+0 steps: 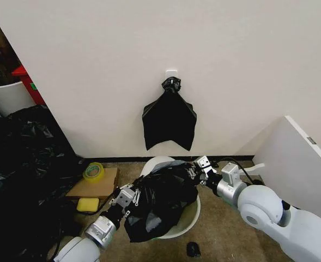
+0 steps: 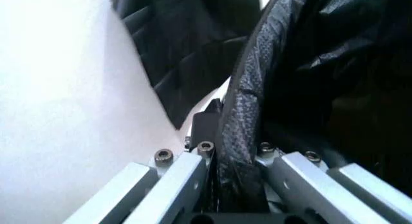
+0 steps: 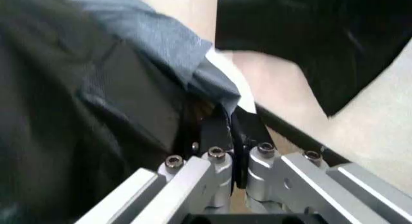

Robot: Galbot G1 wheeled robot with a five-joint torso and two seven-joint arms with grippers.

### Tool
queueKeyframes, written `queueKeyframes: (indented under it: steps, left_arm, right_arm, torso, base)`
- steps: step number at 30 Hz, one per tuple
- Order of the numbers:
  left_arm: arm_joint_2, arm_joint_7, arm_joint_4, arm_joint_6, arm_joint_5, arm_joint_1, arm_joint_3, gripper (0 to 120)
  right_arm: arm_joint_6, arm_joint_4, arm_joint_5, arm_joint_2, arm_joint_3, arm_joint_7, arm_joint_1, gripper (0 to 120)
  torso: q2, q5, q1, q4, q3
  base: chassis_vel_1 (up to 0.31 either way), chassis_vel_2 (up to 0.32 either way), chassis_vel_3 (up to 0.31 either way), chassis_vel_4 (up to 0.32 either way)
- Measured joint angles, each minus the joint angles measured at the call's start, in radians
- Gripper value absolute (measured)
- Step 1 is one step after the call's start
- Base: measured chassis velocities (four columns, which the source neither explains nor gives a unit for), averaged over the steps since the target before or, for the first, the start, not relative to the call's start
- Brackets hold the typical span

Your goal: Place the garbage bag over the trash bin.

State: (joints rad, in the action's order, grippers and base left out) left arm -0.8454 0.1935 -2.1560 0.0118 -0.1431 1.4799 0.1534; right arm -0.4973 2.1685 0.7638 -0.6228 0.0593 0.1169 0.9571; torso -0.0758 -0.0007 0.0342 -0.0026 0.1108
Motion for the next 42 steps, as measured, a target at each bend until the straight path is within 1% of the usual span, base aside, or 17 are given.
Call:
queueKeyframes:
  steps: [5,11,13,14,16,17,19,21,22,26,30,32,35,36,38,40,42]
  left_arm:
    - [-0.011,0.021,0.019,0.000,-0.028,0.001,0.008,0]
    - [-0.011,0.030,0.020,-0.001,-0.072,0.000,0.010,0]
    - [-0.010,0.035,0.019,-0.008,-0.091,0.001,0.016,0]
    - [-0.010,0.035,0.019,-0.008,-0.091,0.001,0.016,0]
    - [-0.012,0.036,0.020,-0.012,-0.100,0.008,0.024,0]
    - [-0.012,0.036,0.020,-0.012,-0.100,0.008,0.024,0]
    - [-0.018,0.037,0.027,-0.015,-0.107,0.016,0.028,0]
    - [-0.024,0.042,0.029,-0.024,-0.124,0.014,0.028,0]
    - [-0.024,0.042,0.029,-0.024,-0.124,0.014,0.028,0]
    - [-0.027,0.050,0.036,-0.036,-0.145,0.004,0.028,0]
    - [-0.028,0.059,0.044,-0.052,-0.164,0.000,0.026,0]
    - [-0.028,0.060,0.044,-0.055,-0.167,-0.001,0.026,0]
    - [-0.036,0.077,0.045,-0.073,-0.207,-0.007,0.025,0]
    - [-0.036,0.077,0.045,-0.073,-0.207,-0.007,0.025,0]
    - [-0.037,0.081,0.045,-0.081,-0.228,-0.008,0.027,0]
    - [-0.037,0.082,0.045,-0.084,-0.234,-0.008,0.027,0]
    - [-0.040,0.095,0.042,-0.102,-0.266,-0.009,0.029,0]
  right_arm:
    - [-0.030,-0.007,-0.002,0.025,-0.012,-0.027,0.003,0]
    - [-0.048,-0.030,0.088,0.024,-0.035,-0.060,0.013,0]
    - [-0.035,-0.040,0.135,0.024,-0.054,-0.077,0.024,8]
    - [-0.035,-0.040,0.135,0.024,-0.054,-0.077,0.024,8]
    - [0.005,-0.049,0.234,0.020,-0.082,-0.085,0.031,18]
    - [0.005,-0.049,0.234,0.020,-0.082,-0.085,0.031,18]
    - [0.028,-0.054,0.288,0.017,-0.106,-0.090,0.032,28]
    - [0.033,-0.054,0.309,0.018,-0.134,-0.092,0.040,38]
    - [0.033,-0.054,0.309,0.018,-0.134,-0.092,0.040,38]
    - [0.036,-0.052,0.321,0.013,-0.178,-0.086,0.059,50]
    - [-0.005,-0.039,0.327,0.006,-0.255,-0.081,0.090,70]
    - [-0.012,-0.038,0.327,0.006,-0.261,-0.080,0.093,73]
    - [-0.058,-0.019,0.346,0.002,-0.320,-0.075,0.136,88]
    - [-0.058,-0.019,0.346,0.002,-0.320,-0.075,0.136,88]
    - [-0.080,-0.002,0.362,0.000,-0.359,-0.087,0.179,96]
    - [-0.084,0.005,0.365,-0.001,-0.373,-0.097,0.198,98]
    - [-0.082,0.037,0.411,-0.025,-0.430,-0.101,0.260,100]
  torso:
    - [0.000,0.0000,0.000,0.0001,0.000]
    - [0.000,0.0002,0.000,0.0001,0.000]
    - [0.000,0.0004,0.000,-0.0002,0.000]
    - [0.000,0.0004,0.000,-0.0002,0.000]
    - [0.000,0.0001,0.000,-0.0002,0.000]
    - [0.000,0.0001,0.000,-0.0002,0.000]
    - [0.000,0.0002,0.000,0.0004,0.000]
    - [0.000,0.0000,0.000,0.0003,0.000]
    - [0.000,0.0000,0.000,0.0003,0.000]
    - [0.000,0.0002,0.000,-0.0001,0.000]
    - [0.000,0.0001,0.000,0.0001,0.000]
    - [0.000,0.0002,0.000,0.0001,0.000]
    - [0.000,0.0002,0.000,0.0002,0.000]
    - [0.000,0.0002,0.000,0.0002,0.000]
    - [0.000,0.0000,0.000,0.0001,0.000]
    - [0.000,0.0000,0.000,-0.0001,0.000]
    - [0.000,0.0003,0.000,0.0000,0.000]
  base:
    - [0.000,0.000,0.000,0.000]
    - [0.000,0.000,0.000,0.000]
    - [0.000,0.000,0.000,0.000]
    - [0.000,0.000,0.000,0.000]
    - [0.000,0.000,0.000,0.000]
    - [0.000,0.000,0.000,0.000]
    - [0.000,0.000,0.000,0.000]
    - [0.000,0.000,0.000,0.000]
    - [0.000,0.000,0.000,0.000]
    - [0.000,0.000,0.000,0.000]
    - [0.000,0.000,0.000,0.000]
    - [0.000,0.000,0.000,0.000]
    - [0.000,0.000,0.000,0.000]
    - [0.000,0.000,0.000,0.000]
    - [0.000,0.000,0.000,0.000]
    - [0.000,0.000,0.000,0.000]
    - [0.000,0.000,0.000,0.000]
